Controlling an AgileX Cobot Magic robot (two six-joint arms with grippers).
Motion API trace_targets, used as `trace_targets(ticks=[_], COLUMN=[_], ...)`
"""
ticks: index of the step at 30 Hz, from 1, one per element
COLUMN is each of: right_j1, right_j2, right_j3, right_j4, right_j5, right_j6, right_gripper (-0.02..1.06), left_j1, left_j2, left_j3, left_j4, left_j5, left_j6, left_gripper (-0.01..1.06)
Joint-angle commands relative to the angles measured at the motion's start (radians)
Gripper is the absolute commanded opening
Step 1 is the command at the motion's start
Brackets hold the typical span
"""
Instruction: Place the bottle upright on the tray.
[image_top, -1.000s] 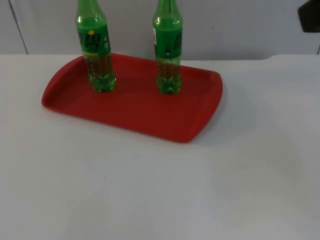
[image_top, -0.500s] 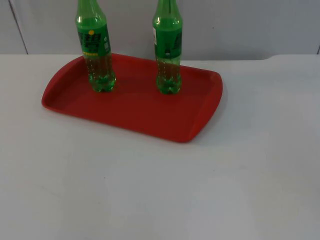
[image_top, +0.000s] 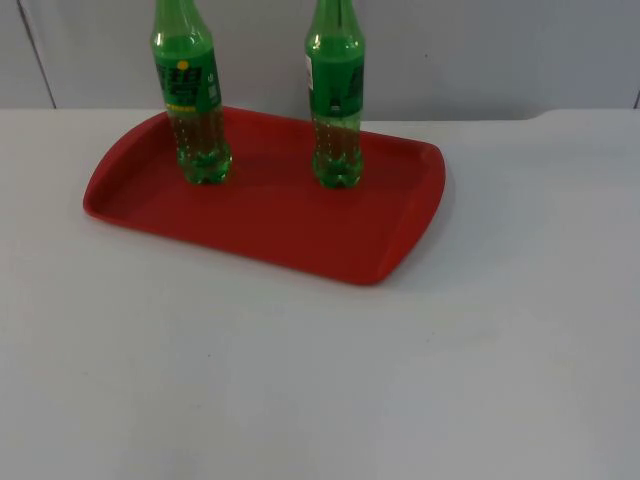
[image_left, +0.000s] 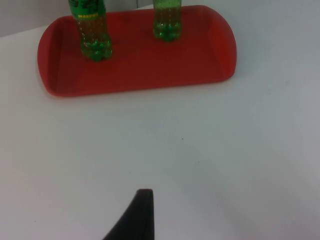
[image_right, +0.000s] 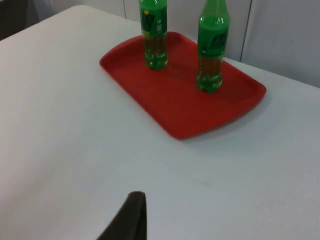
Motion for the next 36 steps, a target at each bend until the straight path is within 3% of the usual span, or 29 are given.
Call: trace_targets(ticks=[1,6,15,21,36], right_j1=[0.005,0.005,0.006,0.008,0.006], right_j2=[-0.043,-0.157,-0.266,-0.266,-0.266], right_j3=[0.001,0.001,0.005,0.082,0.103], right_j4=[-0.018,-0.047,-0.037,-0.024,-0.04], right_j5=[0.064,0.154,0.209,0.184,0.228], right_j6=[-0.006,-0.004,0.0,0.002,0.016], right_gripper=[1.05,1.05,1.05,1.05,1.05], left_j1=[-0.002,-0.002,-0.002,-0.002,-0.002], left_j2=[-0.005,-0.005,-0.005,-0.005,-0.005], left_j3=[0.006,0.006,0.006,0.006,0.006], left_j4=[-0.005,-0.005,-0.005,-0.005,-0.005], left_j5=[-0.008,-0.008,-0.008,-0.008,-0.008], left_j6=[0.001,0.001,0.001,0.001,0.001], left_gripper=[1.05,1.05,1.05,1.05,1.05])
